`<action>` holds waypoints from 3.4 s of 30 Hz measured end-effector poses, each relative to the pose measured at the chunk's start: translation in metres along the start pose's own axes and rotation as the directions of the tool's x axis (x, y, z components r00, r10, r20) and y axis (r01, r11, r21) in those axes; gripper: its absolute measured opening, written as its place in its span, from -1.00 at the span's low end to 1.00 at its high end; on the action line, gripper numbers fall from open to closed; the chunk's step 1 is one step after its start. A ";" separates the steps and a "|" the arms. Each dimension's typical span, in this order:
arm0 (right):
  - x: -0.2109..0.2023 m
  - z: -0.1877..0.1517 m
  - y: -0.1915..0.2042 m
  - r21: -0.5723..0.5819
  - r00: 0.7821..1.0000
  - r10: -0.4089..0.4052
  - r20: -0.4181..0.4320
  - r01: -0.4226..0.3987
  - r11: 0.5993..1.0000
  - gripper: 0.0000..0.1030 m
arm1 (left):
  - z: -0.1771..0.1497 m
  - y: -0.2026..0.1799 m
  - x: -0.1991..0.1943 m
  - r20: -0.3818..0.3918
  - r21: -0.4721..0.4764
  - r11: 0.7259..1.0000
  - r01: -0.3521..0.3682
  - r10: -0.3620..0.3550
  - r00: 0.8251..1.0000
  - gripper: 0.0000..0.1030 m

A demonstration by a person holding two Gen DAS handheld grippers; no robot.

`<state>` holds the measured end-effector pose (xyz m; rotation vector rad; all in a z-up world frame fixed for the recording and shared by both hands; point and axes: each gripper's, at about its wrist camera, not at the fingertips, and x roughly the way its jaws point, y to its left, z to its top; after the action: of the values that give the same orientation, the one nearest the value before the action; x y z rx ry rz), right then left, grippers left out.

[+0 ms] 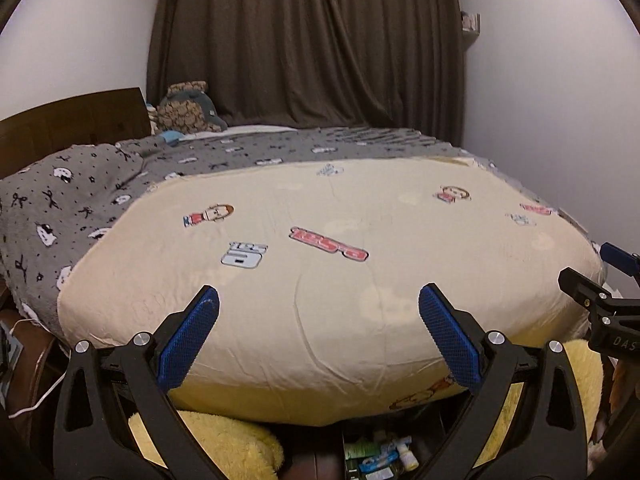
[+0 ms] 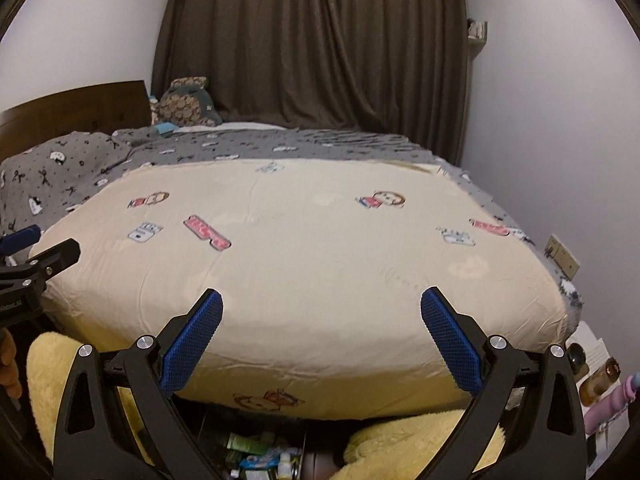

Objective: Collect trash

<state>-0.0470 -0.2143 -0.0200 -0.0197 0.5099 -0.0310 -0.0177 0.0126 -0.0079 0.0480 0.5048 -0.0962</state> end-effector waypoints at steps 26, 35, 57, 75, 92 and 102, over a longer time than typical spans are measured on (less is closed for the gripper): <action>-0.014 0.006 0.007 0.017 0.997 -0.053 0.058 0.052 0.998 0.93 | -0.008 -0.004 -0.007 0.010 -0.003 1.000 0.013 -0.013 1.000 0.84; -0.015 0.006 0.012 0.015 0.997 -0.048 0.056 0.047 0.999 0.93 | -0.009 -0.005 -0.006 0.010 -0.003 1.000 0.019 -0.019 1.000 0.84; -0.016 0.006 0.015 0.018 0.998 -0.044 0.055 0.043 0.999 0.93 | -0.011 -0.010 -0.003 0.014 -0.012 1.000 0.015 -0.015 1.000 0.84; -0.016 0.007 0.017 0.019 0.998 -0.043 0.055 0.041 0.999 0.93 | -0.009 -0.010 -0.005 0.016 -0.011 1.000 0.010 -0.010 1.000 0.84; -0.017 0.008 0.020 0.019 0.998 -0.042 0.056 0.041 0.999 0.93 | -0.005 -0.006 -0.007 0.018 -0.007 1.000 0.008 -0.008 1.000 0.84; -0.016 0.011 0.020 0.019 0.997 -0.040 0.058 0.039 0.999 0.93 | -0.004 -0.005 -0.008 0.021 -0.008 1.000 0.009 -0.009 1.000 0.84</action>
<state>-0.0548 -0.1937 -0.0030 -0.0132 0.4504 -0.0732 -0.0271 0.0087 -0.0082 0.0365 0.4848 -0.1032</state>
